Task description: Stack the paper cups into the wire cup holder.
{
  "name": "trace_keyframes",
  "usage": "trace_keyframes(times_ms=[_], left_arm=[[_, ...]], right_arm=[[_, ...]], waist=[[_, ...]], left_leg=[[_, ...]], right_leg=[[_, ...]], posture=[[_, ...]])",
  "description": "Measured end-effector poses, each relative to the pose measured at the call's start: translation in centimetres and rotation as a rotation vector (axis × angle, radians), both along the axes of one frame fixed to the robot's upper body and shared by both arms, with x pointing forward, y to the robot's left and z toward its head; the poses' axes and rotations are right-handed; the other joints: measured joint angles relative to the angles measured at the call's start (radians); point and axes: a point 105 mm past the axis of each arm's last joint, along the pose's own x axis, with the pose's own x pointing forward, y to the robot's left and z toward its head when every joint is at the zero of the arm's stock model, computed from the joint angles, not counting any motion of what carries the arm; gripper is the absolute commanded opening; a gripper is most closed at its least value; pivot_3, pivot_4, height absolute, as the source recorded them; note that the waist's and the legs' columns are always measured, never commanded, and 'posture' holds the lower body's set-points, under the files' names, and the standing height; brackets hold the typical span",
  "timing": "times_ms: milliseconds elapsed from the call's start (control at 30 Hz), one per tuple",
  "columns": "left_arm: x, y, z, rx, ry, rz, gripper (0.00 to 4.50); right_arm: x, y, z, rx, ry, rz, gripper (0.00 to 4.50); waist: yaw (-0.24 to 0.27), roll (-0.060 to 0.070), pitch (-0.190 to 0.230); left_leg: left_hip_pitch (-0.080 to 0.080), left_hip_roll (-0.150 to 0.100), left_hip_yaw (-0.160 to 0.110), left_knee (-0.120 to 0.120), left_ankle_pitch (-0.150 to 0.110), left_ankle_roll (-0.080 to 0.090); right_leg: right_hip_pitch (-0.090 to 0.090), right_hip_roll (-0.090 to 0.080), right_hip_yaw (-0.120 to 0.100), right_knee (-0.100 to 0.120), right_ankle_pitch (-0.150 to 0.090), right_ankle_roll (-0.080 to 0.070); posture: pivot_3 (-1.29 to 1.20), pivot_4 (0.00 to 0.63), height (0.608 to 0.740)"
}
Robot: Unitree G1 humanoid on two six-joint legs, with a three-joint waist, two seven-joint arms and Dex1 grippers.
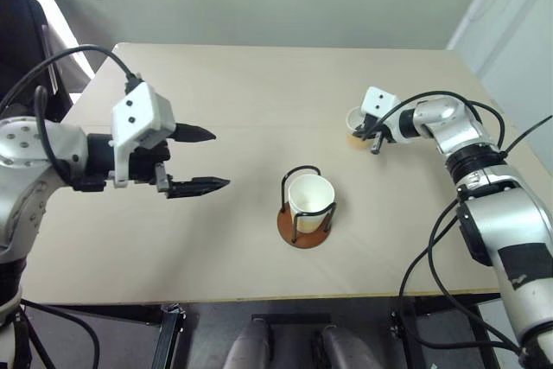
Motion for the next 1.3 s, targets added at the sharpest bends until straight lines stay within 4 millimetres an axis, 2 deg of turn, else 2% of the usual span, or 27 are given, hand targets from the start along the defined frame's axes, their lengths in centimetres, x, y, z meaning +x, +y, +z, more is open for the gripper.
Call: trace_keyframes(times_ms=[100,233,367,433,533,667,733,967,1167,1300], left_arm=[[0.0,-0.1,0.3,0.002,-0.011,-0.003,4.5],[0.1,0.0,0.5,0.007,-0.013,-0.001,4.5],[-0.2,1.1,0.6,0.029,0.005,0.017,4.5],[-0.5,1.7,0.4,0.037,0.018,0.027,4.5],[-0.9,2.4,-0.3,0.043,0.05,0.035,4.5],[-1.1,2.3,-0.6,0.046,0.062,0.025,4.5],[-1.1,2.3,-0.6,0.047,0.057,0.02,4.5],[-1.3,2.3,-1.0,0.051,0.07,0.017,4.5],[-1.3,2.3,-1.1,0.052,0.063,0.029,4.5],[-1.4,2.3,-1.0,0.05,0.06,0.027,4.5]], right_arm=[[-0.9,0.4,0.9,0.027,0.027,0.079,0.03],[-2.7,1.1,4.7,0.103,0.008,0.226,0.03],[-6.9,2.1,9.6,0.2,0.013,0.409,0.03],[-9.4,2.5,10.7,0.226,0.043,0.498,0.03],[-13.2,3.6,10.3,0.244,0.136,0.63,0.03],[-15.7,5.3,9.7,0.222,0.187,0.742,0.03],[-16.4,6.0,9.5,0.211,0.196,0.775,0.03],[-17.1,6.7,8.9,0.217,0.223,0.806,0.03],[-16.5,7.8,7.4,0.188,0.236,0.806,0.03],[-16.3,8.0,7.1,0.178,0.23,0.801,0.03]], waist=[[0.0,0.001,0.0],[-0.001,0.001,0.0],[-0.001,0.001,0.0],[-0.002,0.0,0.0],[-0.003,0.0,0.0],[-0.007,0.0,0.0],[-0.007,0.0,0.0],[-0.008,0.0,0.0],[-0.009,0.0,0.0],[-0.009,0.0,0.0]], left_leg=[[-0.001,0.0,0.0,0.0,0.0,0.0],[-0.001,0.0,0.0,-0.001,0.0,-0.001],[-0.002,0.0,0.0,-0.004,0.001,-0.002],[-0.001,0.0,0.0,-0.006,0.002,-0.004],[0.003,0.0,0.0,-0.007,0.003,-0.005],[0.012,0.0,0.0,-0.009,0.003,-0.004],[0.016,0.0,0.0,-0.012,-0.002,0.005],[0.02,0.001,0.0,-0.015,-0.001,0.004],[0.02,0.001,0.0,-0.016,0.0,0.003],[0.02,0.001,0.0,-0.016,0.0,0.003]], right_leg=[[-0.001,0.0,0.0,0.0,0.0,0.0],[-0.001,0.0,0.0,-0.001,0.0,-0.001],[-0.001,0.0,0.0,-0.003,-0.001,-0.002],[-0.001,0.0,0.0,-0.004,-0.001,-0.003],[0.002,0.0,0.0,-0.003,-0.002,-0.003],[0.008,0.0,0.0,-0.001,-0.002,-0.004],[0.011,0.0,0.0,-0.001,-0.002,-0.006],[0.011,0.0,0.0,0.001,-0.001,-0.008],[0.011,0.001,0.0,0.001,-0.001,-0.009],[0.011,0.001,0.0,0.001,-0.001,-0.009]], posture=[[0.0,0.15,0.74],[0.0,0.15,0.74],[0.0,0.15,0.74],[0.0,0.15,0.74],[0.0,0.15,0.74],[0.0,0.15,0.74],[0.0,0.15,0.74],[0.0,0.15,0.74],[0.0,0.15,0.74],[0.0,0.15,0.74]])
